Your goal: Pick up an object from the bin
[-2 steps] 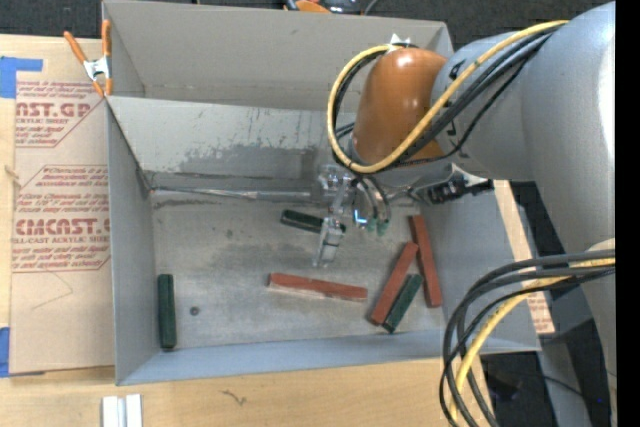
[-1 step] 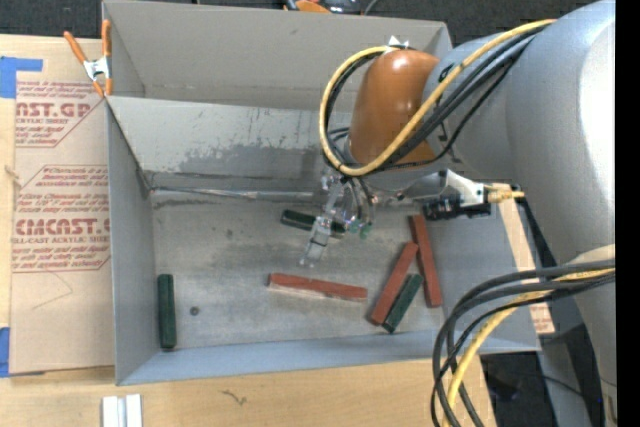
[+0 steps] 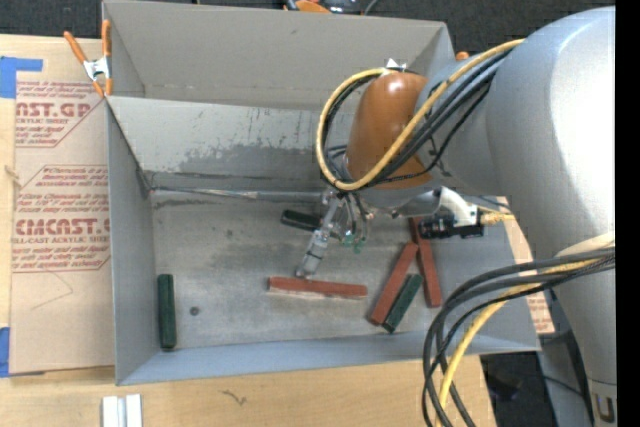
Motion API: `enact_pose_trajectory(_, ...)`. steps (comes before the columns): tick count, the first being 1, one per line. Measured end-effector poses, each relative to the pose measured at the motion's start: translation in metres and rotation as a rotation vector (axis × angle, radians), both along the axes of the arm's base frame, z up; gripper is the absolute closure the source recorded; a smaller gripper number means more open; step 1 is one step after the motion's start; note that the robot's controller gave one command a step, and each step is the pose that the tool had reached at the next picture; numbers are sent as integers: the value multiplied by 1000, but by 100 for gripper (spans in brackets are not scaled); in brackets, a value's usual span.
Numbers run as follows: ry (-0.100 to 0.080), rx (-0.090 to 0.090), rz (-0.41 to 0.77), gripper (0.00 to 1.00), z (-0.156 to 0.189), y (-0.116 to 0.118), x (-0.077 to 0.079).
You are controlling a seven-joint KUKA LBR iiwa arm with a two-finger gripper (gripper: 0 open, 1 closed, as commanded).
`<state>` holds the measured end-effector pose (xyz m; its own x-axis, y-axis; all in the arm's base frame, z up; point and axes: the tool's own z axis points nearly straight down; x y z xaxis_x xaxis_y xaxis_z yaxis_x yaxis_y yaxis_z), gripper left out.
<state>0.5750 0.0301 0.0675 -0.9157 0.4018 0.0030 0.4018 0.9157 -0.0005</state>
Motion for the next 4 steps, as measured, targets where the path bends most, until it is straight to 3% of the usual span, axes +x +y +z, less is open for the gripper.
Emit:
enact_pose_trajectory(1,-3,0,2,0,0,1,0)
enact_pose_trajectory(2,-4,0,1,100,1,1,1)
enact_pose_trajectory(4,-6,1,2,100,59,2,2)
